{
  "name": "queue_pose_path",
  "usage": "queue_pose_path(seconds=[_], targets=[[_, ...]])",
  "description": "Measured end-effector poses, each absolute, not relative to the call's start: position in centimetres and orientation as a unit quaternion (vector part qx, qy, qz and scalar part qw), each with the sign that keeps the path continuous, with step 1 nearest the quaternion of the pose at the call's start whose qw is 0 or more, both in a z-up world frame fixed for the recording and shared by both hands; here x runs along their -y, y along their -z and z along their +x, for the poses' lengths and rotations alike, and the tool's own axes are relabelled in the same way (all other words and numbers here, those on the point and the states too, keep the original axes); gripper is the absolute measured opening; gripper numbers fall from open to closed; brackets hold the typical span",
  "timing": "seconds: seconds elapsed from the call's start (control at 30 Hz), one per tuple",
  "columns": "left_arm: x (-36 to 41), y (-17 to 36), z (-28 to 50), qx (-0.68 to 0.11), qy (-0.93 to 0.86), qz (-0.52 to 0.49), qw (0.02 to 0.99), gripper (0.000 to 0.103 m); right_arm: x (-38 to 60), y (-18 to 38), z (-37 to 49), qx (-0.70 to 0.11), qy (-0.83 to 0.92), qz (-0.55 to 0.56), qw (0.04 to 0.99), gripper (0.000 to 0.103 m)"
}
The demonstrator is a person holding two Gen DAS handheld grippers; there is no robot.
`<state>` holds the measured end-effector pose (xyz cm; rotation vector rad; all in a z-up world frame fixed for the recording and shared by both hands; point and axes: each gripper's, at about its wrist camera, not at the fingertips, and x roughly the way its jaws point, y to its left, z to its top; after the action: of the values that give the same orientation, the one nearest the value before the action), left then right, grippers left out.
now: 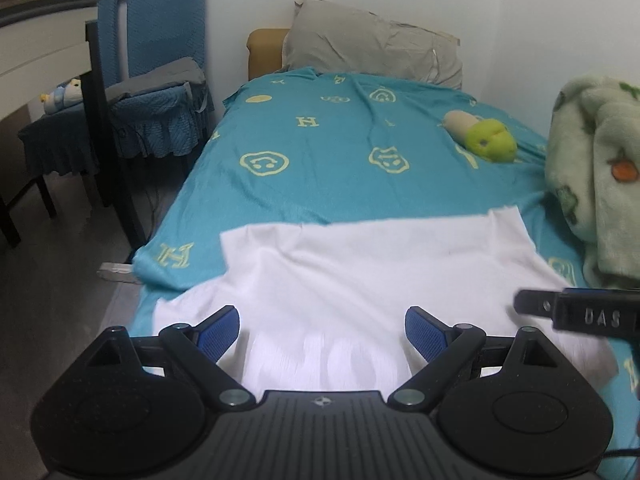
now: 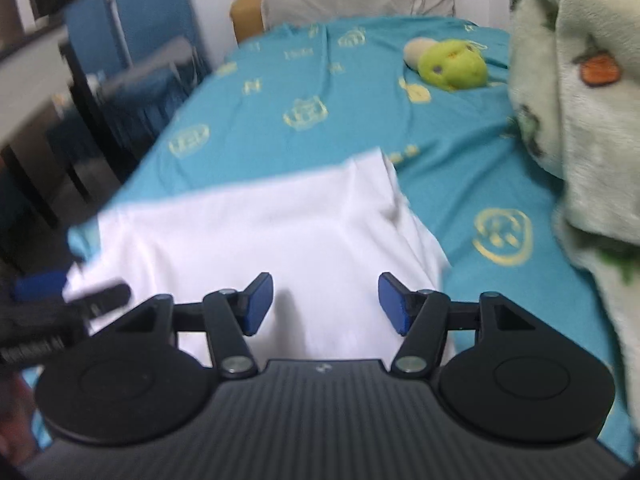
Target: Fold clothes
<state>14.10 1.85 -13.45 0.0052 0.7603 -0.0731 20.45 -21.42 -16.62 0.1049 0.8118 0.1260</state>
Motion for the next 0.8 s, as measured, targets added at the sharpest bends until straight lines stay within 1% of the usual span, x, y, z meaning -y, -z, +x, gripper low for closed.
queue_pose_path(seconds=[0.1, 0.23, 0.33, 0.5, 0.57, 0.67, 0.73, 0.8], targets=[[-1.7, 13.6, 12.8, -0.383, 0.047, 0.001, 0.922, 0.091, 21.6, 17.1, 19.3, -0.409, -0.058, 0.056, 0.909, 0.06], [-0.8, 15.6, 13.4, -0.42, 0.043, 0.026, 0.906, 0.092, 20.8, 18.9, 19.9, -0.436, -0.061, 0.038, 0.897, 0.06], [-0.8, 16.3, 13.4, -0.428, 0.046, 0.033, 0.902, 0.093, 20.3, 19.9, 20.3, -0.444, -0.063, 0.027, 0.893, 0.061], [-2.0, 15.2, 12.6, -0.437, 0.044, -0.004, 0.898, 0.093, 20.5, 19.9, 20.2, -0.444, -0.066, 0.031, 0.893, 0.061], [-2.4, 14.3, 11.7, -0.443, 0.051, -0.032, 0.895, 0.093, 20.6, 19.8, 20.1, -0.444, -0.067, 0.035, 0.893, 0.061], [-4.1, 13.2, 9.7, -0.45, 0.097, -0.147, 0.876, 0.097, 20.8, 19.7, 20.1, -0.443, -0.069, 0.038, 0.893, 0.061], [-5.4, 13.3, 8.3, -0.448, 0.115, -0.221, 0.859, 0.097, 20.9, 19.7, 20.2, -0.443, -0.07, 0.042, 0.893, 0.061], [-6.0, 14.2, 7.9, -0.459, 0.119, -0.265, 0.839, 0.097, 20.9, 19.7, 20.1, -0.444, -0.071, 0.047, 0.892, 0.061]])
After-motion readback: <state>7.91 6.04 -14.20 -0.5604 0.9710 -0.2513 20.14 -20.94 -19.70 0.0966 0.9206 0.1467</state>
